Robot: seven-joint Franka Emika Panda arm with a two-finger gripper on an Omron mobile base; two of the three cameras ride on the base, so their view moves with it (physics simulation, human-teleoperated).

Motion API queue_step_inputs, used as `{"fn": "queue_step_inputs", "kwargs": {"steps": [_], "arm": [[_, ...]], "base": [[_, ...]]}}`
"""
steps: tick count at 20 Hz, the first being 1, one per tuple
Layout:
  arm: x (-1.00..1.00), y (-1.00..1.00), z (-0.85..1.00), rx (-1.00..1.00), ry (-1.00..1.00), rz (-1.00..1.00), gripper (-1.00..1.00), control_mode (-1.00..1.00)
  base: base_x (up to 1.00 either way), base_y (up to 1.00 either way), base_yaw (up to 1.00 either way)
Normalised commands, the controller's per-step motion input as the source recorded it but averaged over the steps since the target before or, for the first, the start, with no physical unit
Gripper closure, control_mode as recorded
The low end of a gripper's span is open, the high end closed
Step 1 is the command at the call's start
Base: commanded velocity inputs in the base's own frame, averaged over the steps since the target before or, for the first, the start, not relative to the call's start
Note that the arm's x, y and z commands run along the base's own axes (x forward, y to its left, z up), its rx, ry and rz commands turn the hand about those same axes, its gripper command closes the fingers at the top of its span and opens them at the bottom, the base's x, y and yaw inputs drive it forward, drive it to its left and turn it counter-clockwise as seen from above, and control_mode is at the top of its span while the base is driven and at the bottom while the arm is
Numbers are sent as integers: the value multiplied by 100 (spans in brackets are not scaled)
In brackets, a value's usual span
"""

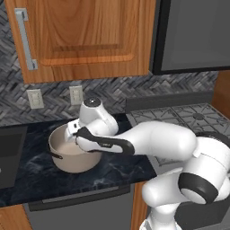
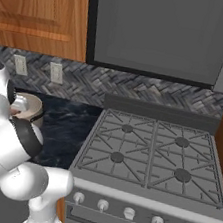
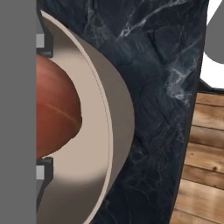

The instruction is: Turn on the sink faucet. Then move the onion from the counter to the sink. Turn off the sink. Move the vegetable from the sink to the pot next to the stove. Finally move the pot to the rear left burner.

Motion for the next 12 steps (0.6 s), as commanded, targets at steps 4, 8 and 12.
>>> {"fn": "queue_step_inputs", "kwargs": {"steps": [4,8,12], "arm": [[4,0,-10,0,6,5,100,-100],[0,1,-15,0,5,4,100,-100],[0,0,-16,0,4,4,100,-100]], "base": [[0,0,0],[0,0,0],[0,0,0]]}}
